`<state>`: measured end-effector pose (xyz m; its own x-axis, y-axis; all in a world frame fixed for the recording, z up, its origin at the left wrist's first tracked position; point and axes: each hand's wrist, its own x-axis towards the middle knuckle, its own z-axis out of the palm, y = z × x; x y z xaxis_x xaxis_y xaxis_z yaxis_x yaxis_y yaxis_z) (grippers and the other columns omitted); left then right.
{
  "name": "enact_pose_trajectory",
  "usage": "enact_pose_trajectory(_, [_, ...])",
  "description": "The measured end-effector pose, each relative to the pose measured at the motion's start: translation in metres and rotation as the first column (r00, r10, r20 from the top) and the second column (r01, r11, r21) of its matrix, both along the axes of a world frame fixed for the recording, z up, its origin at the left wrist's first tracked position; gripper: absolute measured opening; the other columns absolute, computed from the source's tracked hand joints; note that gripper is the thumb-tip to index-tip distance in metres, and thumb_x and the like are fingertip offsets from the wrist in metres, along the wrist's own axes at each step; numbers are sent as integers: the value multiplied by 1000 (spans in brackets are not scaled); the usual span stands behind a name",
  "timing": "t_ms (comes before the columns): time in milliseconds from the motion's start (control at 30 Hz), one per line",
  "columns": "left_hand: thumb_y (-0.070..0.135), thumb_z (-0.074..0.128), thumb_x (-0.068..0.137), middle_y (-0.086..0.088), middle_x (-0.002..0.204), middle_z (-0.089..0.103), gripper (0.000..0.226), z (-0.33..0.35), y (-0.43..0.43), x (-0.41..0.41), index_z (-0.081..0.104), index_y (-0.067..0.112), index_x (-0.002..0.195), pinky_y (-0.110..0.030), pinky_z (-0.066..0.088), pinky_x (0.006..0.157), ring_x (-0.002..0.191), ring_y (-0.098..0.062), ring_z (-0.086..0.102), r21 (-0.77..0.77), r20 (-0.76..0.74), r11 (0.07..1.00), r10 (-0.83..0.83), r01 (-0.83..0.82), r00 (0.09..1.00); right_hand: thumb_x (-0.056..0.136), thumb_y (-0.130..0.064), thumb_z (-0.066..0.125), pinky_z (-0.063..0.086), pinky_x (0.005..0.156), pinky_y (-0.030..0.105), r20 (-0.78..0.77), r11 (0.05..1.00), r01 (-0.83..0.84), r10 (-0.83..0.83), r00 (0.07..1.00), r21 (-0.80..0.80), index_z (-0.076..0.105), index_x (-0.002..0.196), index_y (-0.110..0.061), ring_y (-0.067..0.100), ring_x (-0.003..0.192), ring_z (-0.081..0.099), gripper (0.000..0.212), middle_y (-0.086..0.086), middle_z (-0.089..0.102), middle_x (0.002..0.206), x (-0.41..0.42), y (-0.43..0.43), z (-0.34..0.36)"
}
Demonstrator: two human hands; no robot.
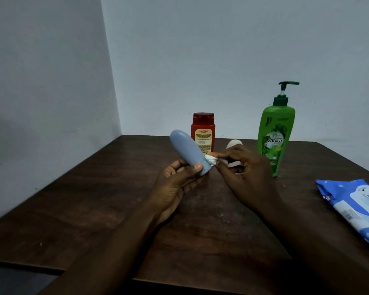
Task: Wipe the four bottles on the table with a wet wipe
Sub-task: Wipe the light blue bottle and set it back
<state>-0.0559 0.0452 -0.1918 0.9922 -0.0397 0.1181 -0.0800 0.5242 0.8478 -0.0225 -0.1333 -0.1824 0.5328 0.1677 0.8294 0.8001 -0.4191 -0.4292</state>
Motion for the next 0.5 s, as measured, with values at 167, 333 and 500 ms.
enact_pose_trajectory(167, [11, 71, 74, -11, 114, 75, 48, 1, -1, 0, 62, 8, 121, -29, 61, 82, 102, -20, 73, -16, -17, 999, -36, 36, 999, 88, -4, 72, 59, 72, 28, -37, 999, -40, 41, 998, 15, 76, 110, -21, 5, 89, 65, 28, -6, 69, 96, -2, 0, 1])
enact_pose_trajectory(333, [11, 68, 76, -11, 116, 74, 49, 0, 0, 1, 62, 8, 124, -31, 61, 85, 102, -20, 73, -39, -13, 999, -13, 12, 1000, 85, -1, 75, 45, 73, 6, 112, 995, -65, 73, 991, -78, 78, 110, -15, -6, 88, 60, 29, -19, 59, 94, -10, 7, 2])
enact_pose_trajectory(500, [7, 68, 78, -11, 119, 73, 51, 2, -2, 2, 59, 9, 129, -33, 62, 81, 106, -22, 72, -101, -14, 995, -19, 18, 1000, 89, -3, 70, 53, 72, 14, -10, 998, -57, 57, 998, 20, 77, 111, -20, 5, 90, 65, 29, -4, 67, 96, -4, 2, 2])
